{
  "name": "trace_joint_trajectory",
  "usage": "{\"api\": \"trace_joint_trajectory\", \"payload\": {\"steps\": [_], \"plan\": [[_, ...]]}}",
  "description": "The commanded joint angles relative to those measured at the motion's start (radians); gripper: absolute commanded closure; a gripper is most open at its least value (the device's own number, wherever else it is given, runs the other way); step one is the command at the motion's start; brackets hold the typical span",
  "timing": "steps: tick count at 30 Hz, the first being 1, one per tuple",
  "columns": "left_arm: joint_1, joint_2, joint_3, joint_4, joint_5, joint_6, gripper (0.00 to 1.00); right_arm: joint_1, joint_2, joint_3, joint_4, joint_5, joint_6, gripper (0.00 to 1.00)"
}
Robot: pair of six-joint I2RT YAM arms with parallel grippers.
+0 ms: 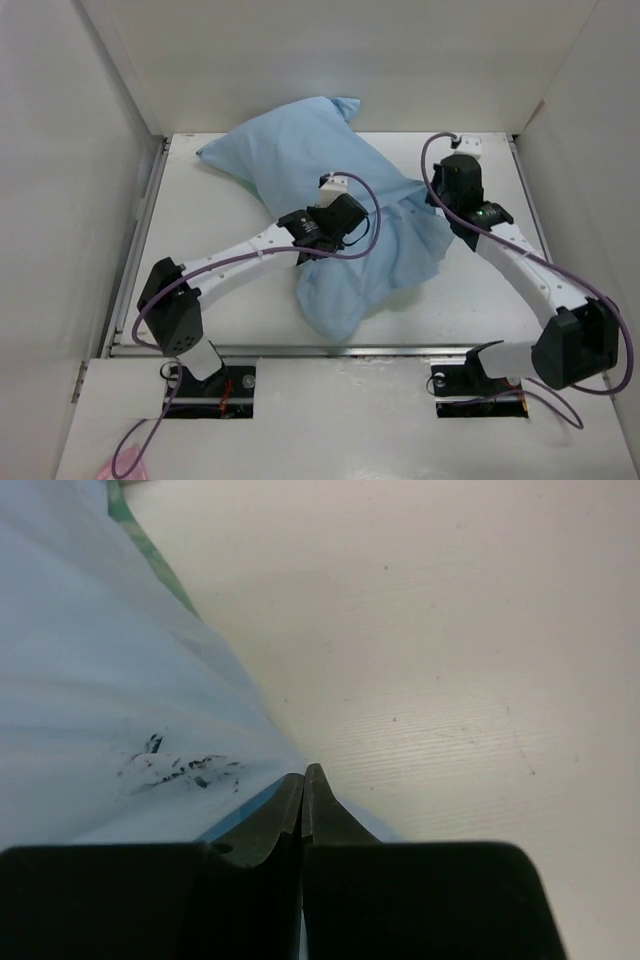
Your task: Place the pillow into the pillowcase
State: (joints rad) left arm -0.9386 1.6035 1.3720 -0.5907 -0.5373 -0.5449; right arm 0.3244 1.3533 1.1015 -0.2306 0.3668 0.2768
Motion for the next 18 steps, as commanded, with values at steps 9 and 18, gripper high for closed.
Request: {"api": "trace_joint_trajectory", "payload": {"steps": [9, 18], "plan": [[-0.008, -0.200, -0.044, -0.233, -0.088, -0.143, 1.00, -0.074, -0.177, -0.057, -0.021, 0.063, 0.124, 1.00], [-0.008, -0.196, 0.126, -0.224, -0.179, -0.058, 1.00, -0.074, -0.219, 0.080, -0.061, -0.002, 0.062, 1.00]]}}
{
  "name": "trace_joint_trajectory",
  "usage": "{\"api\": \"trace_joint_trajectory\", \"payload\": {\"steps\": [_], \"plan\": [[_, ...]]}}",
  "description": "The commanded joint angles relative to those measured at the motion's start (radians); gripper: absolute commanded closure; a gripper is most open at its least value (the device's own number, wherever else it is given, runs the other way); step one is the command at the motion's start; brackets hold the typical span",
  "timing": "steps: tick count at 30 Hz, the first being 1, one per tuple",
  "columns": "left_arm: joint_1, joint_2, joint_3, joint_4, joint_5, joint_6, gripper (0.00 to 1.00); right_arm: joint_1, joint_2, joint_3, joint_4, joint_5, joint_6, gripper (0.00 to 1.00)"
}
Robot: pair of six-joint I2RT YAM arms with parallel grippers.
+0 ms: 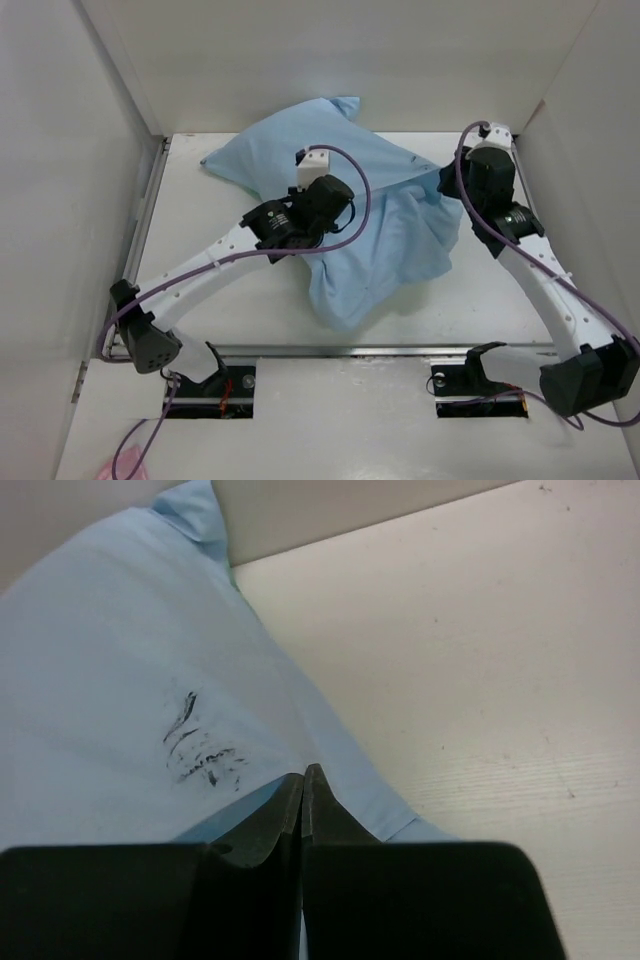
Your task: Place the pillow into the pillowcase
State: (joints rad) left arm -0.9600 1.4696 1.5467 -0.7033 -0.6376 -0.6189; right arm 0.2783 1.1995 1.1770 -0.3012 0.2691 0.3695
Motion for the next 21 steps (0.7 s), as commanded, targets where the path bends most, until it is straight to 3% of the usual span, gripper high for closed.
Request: {"api": "trace_joint_trajectory", "payload": {"steps": [1, 6, 10, 12, 16, 18, 19, 20, 21], "plan": [[0.014, -0.084, -0.084, -0.096, -0.059, 0.004, 1.00, -0.028, -0.084, -0.049, -0.001, 0.117, -0.017, 1.00], [0.004, -0.204, -0.453, 0.016, 0.193, -0.073, 1.00, -0.028, -0.138, -0.261, -0.033, 0.217, 0.098, 1.00], [0.004, -0.215, -0.656, 0.083, 0.355, -0.172, 1.00, -0.082, 0.035, -0.401, -0.032, 0.277, 0.306, 1.00], [-0.005, -0.206, -0.704, 0.114, 0.397, -0.188, 1.00, -0.142, 0.109, -0.367, -0.085, 0.205, 0.348, 1.00], [-0.014, -0.186, -0.732, 0.114, 0.457, -0.197, 1.00, -0.142, 0.164, -0.329, -0.140, 0.186, 0.419, 1.00], [-0.014, -0.198, -0.717, 0.126, 0.519, -0.165, 1.00, -0.142, 0.155, -0.297, -0.177, 0.222, 0.419, 0.82], [-0.014, -0.209, -0.705, 0.126, 0.547, -0.148, 0.90, -0.142, 0.141, -0.257, -0.197, 0.222, 0.402, 0.74], [-0.014, -0.227, -0.671, 0.126, 0.597, -0.109, 0.69, -0.142, 0.099, -0.235, -0.229, 0.222, 0.384, 0.55], [-0.023, -0.248, -0.646, 0.126, 0.616, -0.088, 0.42, -0.142, 0.069, -0.214, -0.239, 0.207, 0.326, 0.42]]}}
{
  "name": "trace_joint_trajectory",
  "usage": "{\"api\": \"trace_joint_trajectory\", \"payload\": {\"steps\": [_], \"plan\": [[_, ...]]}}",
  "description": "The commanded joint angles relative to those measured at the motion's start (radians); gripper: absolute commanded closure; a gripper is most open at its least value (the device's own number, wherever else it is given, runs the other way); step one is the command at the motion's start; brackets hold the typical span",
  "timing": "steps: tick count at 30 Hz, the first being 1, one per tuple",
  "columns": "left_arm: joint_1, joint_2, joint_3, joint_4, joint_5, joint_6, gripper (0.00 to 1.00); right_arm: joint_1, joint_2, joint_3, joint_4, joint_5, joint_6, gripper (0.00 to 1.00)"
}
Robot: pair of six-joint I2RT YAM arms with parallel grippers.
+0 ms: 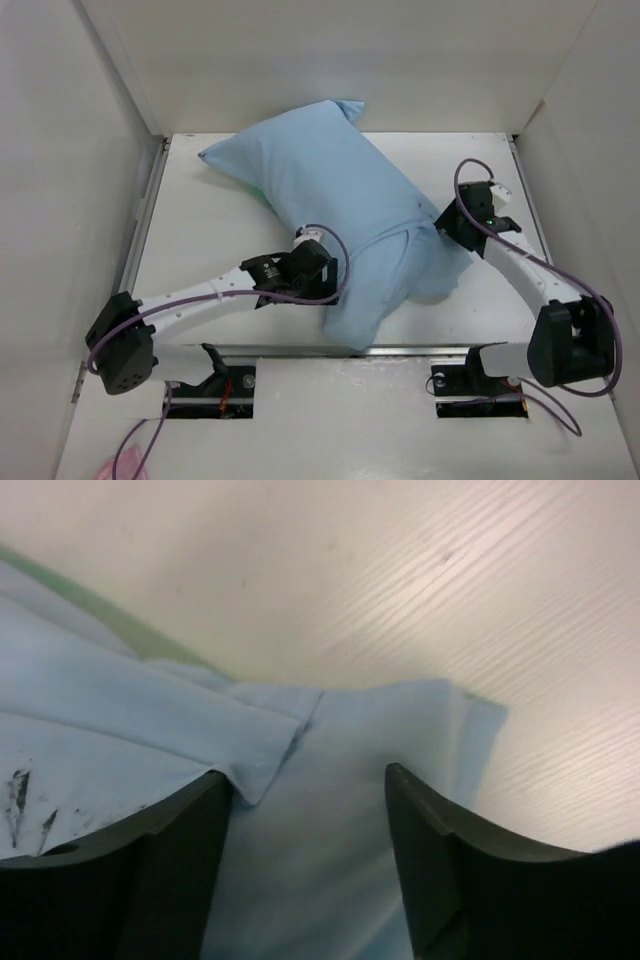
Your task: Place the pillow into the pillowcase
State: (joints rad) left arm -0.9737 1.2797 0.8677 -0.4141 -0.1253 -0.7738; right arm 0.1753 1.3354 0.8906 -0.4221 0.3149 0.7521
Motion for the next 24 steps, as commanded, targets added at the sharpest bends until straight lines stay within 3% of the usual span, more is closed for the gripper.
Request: {"api": "trace_joint_trajectory", "payload": {"steps": [1, 2, 3, 4, 7, 11, 14, 17, 18, 22, 24], "plan": [[-0.010, -0.110, 0.060, -0.205, 0.104, 0.080, 0.16, -0.039, -0.097, 0.111, -0.127, 0.161, -0.083, 0.28], [-0.010, -0.140, 0.089, -0.228, 0.104, 0.090, 0.00, -0.039, -0.158, 0.131, -0.138, 0.161, -0.106, 0.17], [-0.010, -0.169, 0.147, -0.248, 0.092, 0.105, 0.00, -0.039, -0.183, 0.152, -0.151, 0.148, -0.165, 0.03], [-0.010, -0.224, 0.175, -0.273, 0.082, 0.105, 0.00, -0.039, -0.202, 0.191, -0.152, 0.124, -0.189, 0.00], [0.001, -0.292, 0.270, -0.282, -0.071, 0.087, 0.00, -0.039, -0.212, 0.251, -0.176, 0.032, -0.289, 0.00], [0.172, -0.277, 0.294, -0.272, -0.218, 0.027, 0.00, -0.039, -0.142, 0.347, -0.167, -0.135, -0.405, 0.00], [0.303, -0.229, 0.280, -0.217, -0.255, 0.016, 0.00, -0.039, -0.070, 0.403, -0.127, -0.172, -0.442, 0.00], [0.533, -0.154, 0.254, -0.048, -0.147, 0.100, 0.00, -0.039, 0.016, 0.413, -0.020, -0.279, -0.479, 0.00], [0.666, -0.096, 0.254, -0.007, -0.102, 0.119, 0.00, -0.039, 0.045, 0.432, 0.005, -0.375, -0.499, 0.00], [0.909, 0.101, 0.329, 0.128, 0.079, 0.162, 0.00, -0.039, 0.217, 0.592, 0.077, -0.595, -0.585, 0.00], [0.978, 0.168, 0.358, 0.216, 0.201, 0.162, 0.00, -0.039, 0.304, 0.658, 0.068, -0.648, -0.618, 0.00]]}}
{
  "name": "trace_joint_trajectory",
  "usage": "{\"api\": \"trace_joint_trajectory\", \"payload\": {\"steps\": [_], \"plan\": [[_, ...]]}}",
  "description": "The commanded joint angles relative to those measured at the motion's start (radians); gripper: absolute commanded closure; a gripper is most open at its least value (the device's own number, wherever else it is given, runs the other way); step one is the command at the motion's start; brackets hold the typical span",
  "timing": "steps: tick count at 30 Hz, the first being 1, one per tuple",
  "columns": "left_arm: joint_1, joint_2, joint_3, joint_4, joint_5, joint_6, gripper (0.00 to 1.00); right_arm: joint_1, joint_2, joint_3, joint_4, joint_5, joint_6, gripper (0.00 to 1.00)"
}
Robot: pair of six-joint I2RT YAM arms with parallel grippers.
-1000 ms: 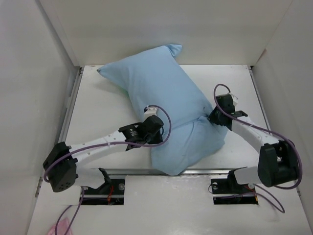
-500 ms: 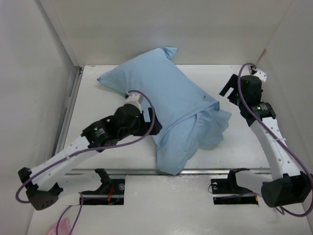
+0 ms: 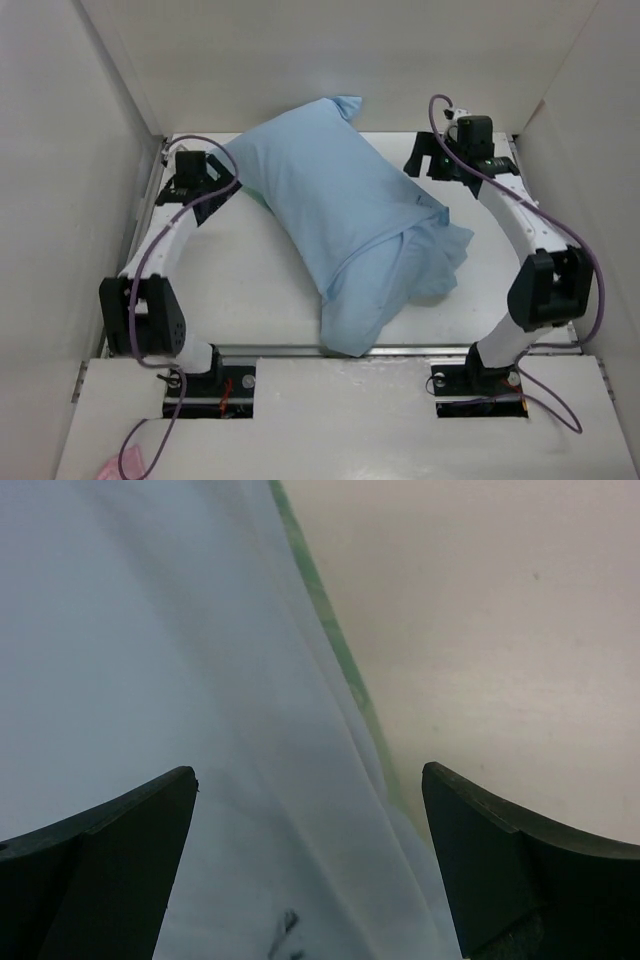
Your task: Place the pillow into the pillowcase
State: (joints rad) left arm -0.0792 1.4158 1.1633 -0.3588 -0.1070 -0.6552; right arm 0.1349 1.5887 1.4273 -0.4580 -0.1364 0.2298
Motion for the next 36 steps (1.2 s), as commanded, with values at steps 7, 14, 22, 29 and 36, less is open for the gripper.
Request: {"api": "trace_joint_trajectory", "payload": {"steps": [7, 14, 22, 29, 36], "plan": [[0.223, 0.397, 0.277, 0.385, 0.423, 0.017, 0.00, 0.002, 0.021, 0.130, -0.005, -0.016, -0.082, 0.00], [0.236, 0.676, 0.618, 0.399, 0.494, 0.051, 0.00, 0.002, -0.361, -0.160, -0.204, 0.274, 0.193, 0.00], [0.184, 1.009, 0.941, 0.340, 0.656, 0.095, 0.00, 0.002, -0.630, -0.468, -0.277, 0.076, 0.459, 0.00], [0.144, 0.938, 0.712, 0.487, 0.759, 0.081, 1.00, 0.011, -0.659, -0.746, 0.082, -0.202, 0.479, 0.00], [0.157, 0.455, 0.097, 0.684, 0.644, 0.063, 1.00, 0.098, -0.445, -0.740, 0.372, -0.206, 0.427, 0.00]]}}
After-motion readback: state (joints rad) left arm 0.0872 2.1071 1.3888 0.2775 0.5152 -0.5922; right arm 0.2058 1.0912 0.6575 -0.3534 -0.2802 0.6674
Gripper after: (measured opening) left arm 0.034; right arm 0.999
